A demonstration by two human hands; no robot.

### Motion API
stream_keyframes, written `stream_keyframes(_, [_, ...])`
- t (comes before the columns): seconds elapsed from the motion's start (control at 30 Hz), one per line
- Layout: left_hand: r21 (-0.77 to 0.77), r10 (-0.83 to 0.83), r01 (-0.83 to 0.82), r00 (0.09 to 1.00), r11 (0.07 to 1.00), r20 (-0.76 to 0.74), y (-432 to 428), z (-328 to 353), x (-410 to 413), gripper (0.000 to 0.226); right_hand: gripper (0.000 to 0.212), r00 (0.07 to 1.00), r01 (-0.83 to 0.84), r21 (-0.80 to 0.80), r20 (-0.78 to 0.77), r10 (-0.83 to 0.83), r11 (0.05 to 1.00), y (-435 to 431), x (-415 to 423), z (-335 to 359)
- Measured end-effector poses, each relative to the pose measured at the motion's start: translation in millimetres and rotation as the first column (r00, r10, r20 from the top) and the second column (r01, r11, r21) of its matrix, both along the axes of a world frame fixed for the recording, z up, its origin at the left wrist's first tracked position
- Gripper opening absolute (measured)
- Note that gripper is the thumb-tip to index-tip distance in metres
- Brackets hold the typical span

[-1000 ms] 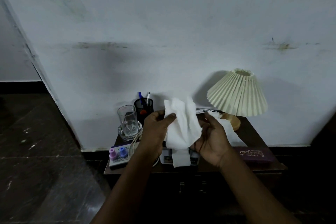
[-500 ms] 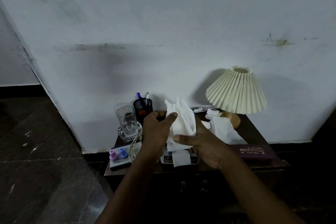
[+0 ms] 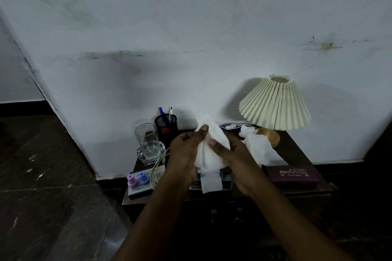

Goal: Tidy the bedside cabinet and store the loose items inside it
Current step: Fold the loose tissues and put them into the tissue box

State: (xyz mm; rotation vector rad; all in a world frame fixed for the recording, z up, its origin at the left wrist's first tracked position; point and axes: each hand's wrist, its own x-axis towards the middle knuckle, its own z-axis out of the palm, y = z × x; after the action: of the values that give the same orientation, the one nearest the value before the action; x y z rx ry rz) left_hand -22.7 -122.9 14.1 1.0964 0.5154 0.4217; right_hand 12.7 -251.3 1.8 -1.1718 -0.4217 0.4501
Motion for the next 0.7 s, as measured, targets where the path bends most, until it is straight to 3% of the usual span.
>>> stream_keyframes(0.07, [-0.031,-0.007,0.007,1.0,1.0,0.009,-2.6,-1.3,2.6,0.046,0.036,0.993,0.074,-0.048,0.095,-0.07,0.996,4.7,-3.2,-3.7])
stream_keyframes(0.13, [-0.062,-0.029,0.03,0.999,0.998,0.018,-1.3,-2.1,4.0,0.037,0.036,0.98,0.187,-0.067,0.074,-0.182,0.98,6.2,0.6,-9.7])
stream_keyframes(0.27, [-0.097,-0.037,0.038,0.999,0.995,0.009,8.8,-4.3,5.8,0.024,0.032,0.925,0.262,0.047,-0.297,-0.237,0.964,2.5,11.0,-12.5])
stream_keyframes(0.4, [-0.132,0.014,-0.011,1.0,0.991,0.021,16.9,-9.4,5.0,0.027,0.035,0.8,0.216,0.268,-0.6,-0.013,0.939,-4.6,13.8,-5.8])
stream_keyframes(0.5, [0.018,0.114,-0.114,0.993,0.993,-0.011,21.8,-16.9,6.0,0.031,0.034,0.772,0.197,0.321,-0.634,0.056,0.926,-7.8,14.8,-4.3])
stream_keyframes(0.6, [0.192,0.15,-0.147,0.989,0.97,-0.004,21.8,-18.4,5.5,0.037,0.028,0.814,0.145,0.298,-0.578,0.057,0.944,-8.7,13.5,-2.8])
stream_keyframes(0.7, [0.194,0.126,-0.123,0.992,0.973,-0.005,22.7,-16.0,4.1,0.039,0.029,0.84,0.137,0.263,-0.542,0.029,0.955,-9.8,14.9,-0.4])
